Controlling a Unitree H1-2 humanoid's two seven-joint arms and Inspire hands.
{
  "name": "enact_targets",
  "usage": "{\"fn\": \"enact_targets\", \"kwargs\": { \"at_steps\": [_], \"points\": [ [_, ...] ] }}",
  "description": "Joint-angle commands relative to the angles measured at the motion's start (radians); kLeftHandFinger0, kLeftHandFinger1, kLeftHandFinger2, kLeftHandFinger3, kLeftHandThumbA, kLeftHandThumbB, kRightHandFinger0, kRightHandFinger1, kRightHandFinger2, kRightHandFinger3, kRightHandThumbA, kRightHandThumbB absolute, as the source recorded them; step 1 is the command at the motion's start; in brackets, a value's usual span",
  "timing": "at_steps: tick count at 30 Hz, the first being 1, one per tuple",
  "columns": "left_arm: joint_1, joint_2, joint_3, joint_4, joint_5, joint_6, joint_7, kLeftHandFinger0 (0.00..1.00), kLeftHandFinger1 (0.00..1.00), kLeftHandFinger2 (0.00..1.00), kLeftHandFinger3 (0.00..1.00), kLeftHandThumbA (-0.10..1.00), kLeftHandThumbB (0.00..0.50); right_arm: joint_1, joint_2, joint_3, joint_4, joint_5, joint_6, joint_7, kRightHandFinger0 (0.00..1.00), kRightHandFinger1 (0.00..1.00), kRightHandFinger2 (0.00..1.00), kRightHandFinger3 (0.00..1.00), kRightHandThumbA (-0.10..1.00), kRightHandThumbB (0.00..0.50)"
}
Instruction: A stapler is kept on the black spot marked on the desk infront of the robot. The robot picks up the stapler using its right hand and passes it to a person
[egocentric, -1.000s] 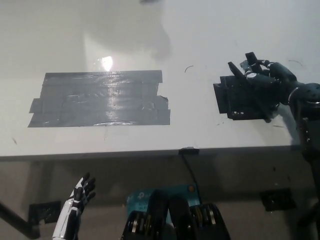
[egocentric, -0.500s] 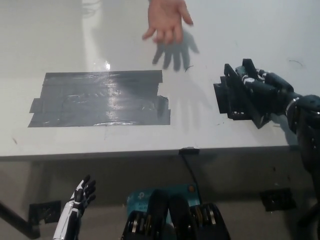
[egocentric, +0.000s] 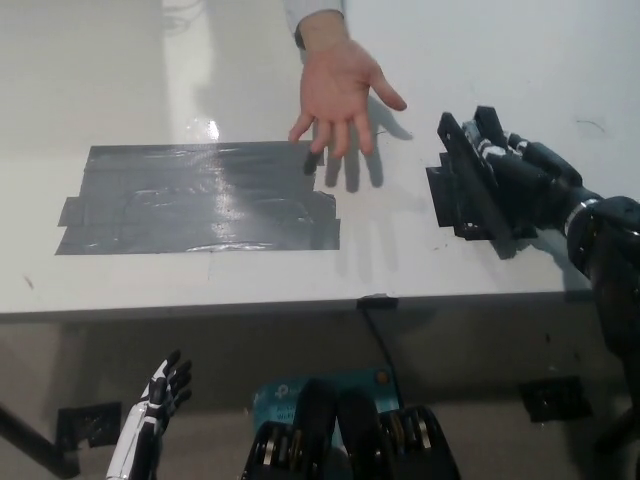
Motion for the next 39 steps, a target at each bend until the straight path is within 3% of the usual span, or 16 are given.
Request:
{"fn": "enact_targets", "kwargs": {
  "at_steps": [1,7,12,19,22,26,27,29,30,31,32,33,36,37,38,39],
  "points": [
    [-0.036,0.016,-0.007,-0.031,0.005,-0.014,-0.017,1.00,1.00,1.00,1.00,1.00,0.472,-0.401,0.052,0.023,-0.177,0.465,-0.005,-0.194,0.00,0.12,0.62,1.00,-0.10,0.126],
    [-0.038,0.018,0.000,-0.030,-0.007,-0.012,-0.018,1.00,1.00,1.00,1.00,1.00,0.482,-0.486,0.103,0.012,-0.086,0.286,-0.005,-0.133,0.00,0.10,0.62,0.95,-0.10,0.138],
    [-0.039,0.019,-0.001,-0.032,-0.004,-0.006,-0.018,1.00,1.00,1.00,1.00,1.00,0.472,-0.538,0.133,-0.020,-0.006,0.244,-0.005,-0.133,0.00,0.12,0.65,1.00,-0.10,0.102],
    [-0.040,0.017,-0.002,-0.031,-0.002,-0.008,-0.016,1.00,1.00,1.00,1.00,1.00,0.490,-0.622,0.156,-0.007,0.151,0.074,-0.006,-0.118,0.00,0.06,0.52,1.00,-0.10,0.156],
    [-0.040,0.015,-0.004,-0.030,0.004,-0.008,-0.013,1.00,1.00,1.00,1.00,1.00,0.495,-0.652,0.167,0.013,0.222,0.024,-0.025,-0.152,0.00,0.05,0.53,1.00,-0.10,0.116],
    [-0.042,0.018,-0.005,-0.031,0.012,-0.014,-0.011,1.00,1.00,1.00,1.00,1.00,0.487,-0.689,0.177,0.032,0.334,-0.028,-0.068,-0.192,0.00,0.20,0.77,1.00,-0.10,0.093],
    [-0.042,0.019,-0.004,-0.032,0.011,-0.012,-0.011,1.00,1.00,1.00,1.00,1.00,0.482,-0.696,0.178,0.048,0.396,-0.053,-0.129,-0.179,0.00,0.24,0.80,0.63,-0.10,0.093],
    [-0.043,0.020,-0.004,-0.032,0.010,-0.012,-0.012,1.00,1.00,1.00,1.00,1.00,0.480,-0.703,0.175,0.070,0.467,-0.086,-0.204,-0.160,0.00,0.30,0.84,0.61,-0.10,0.101],
    [-0.046,0.020,-0.004,-0.031,0.008,-0.011,-0.014,1.00,1.00,1.00,1.00,1.00,0.473,-0.701,0.172,0.108,0.493,-0.129,-0.246,-0.156,0.00,0.30,0.78,0.39,-0.10,0.134],
    [-0.047,0.019,-0.004,-0.031,0.007,-0.011,-0.015,1.00,1.00,1.00,1.00,1.00,0.472,-0.701,0.170,0.127,0.505,-0.150,-0.264,-0.155,0.00,0.30,0.77,0.36,-0.10,0.139],
    [-0.050,0.020,-0.005,-0.030,0.009,-0.011,-0.014,1.00,1.00,1.00,1.00,1.00,0.471,-0.706,0.169,0.151,0.530,-0.177,-0.282,-0.160,0.00,0.31,0.77,0.43,-0.10,0.154],
    [-0.050,0.020,-0.006,-0.031,0.014,-0.011,-0.012,1.00,1.00,1.00,1.00,1.00,0.484,-0.709,0.172,0.161,0.543,-0.188,-0.276,-0.173,0.00,0.34,0.82,0.93,-0.10,0.146],
    [-0.050,0.023,-0.006,-0.032,0.022,-0.012,-0.009,1.00,1.00,1.00,1.00,1.00,0.493,-0.711,0.178,0.204,0.592,-0.228,-0.313,-0.181,0.02,0.41,0.82,0.84,-0.10,0.144],
    [-0.049,0.024,-0.006,-0.035,0.022,-0.008,-0.009,1.00,1.00,1.00,1.00,1.00,0.484,-0.710,0.177,0.227,0.607,-0.250,-0.322,-0.177,0.08,0.46,0.84,0.74,-0.10,0.152],
    [-0.048,0.026,-0.006,-0.039,0.022,-0.004,-0.010,1.00,1.00,1.00,1.00,1.00,0.473,-0.708,0.175,0.255,0.625,-0.275,-0.323,-0.164,0.21,0.60,0.97,0.91,-0.03,0.224],
    [-0.049,0.027,-0.006,-0.040,0.022,-0.004,-0.011,1.00,1.00,1.00,1.00,1.00,0.470,-0.708,0.173,0.263,0.634,-0.279,-0.320,-0.151,0.24,0.59,0.88,0.90,0.02,0.220]
  ]
}}
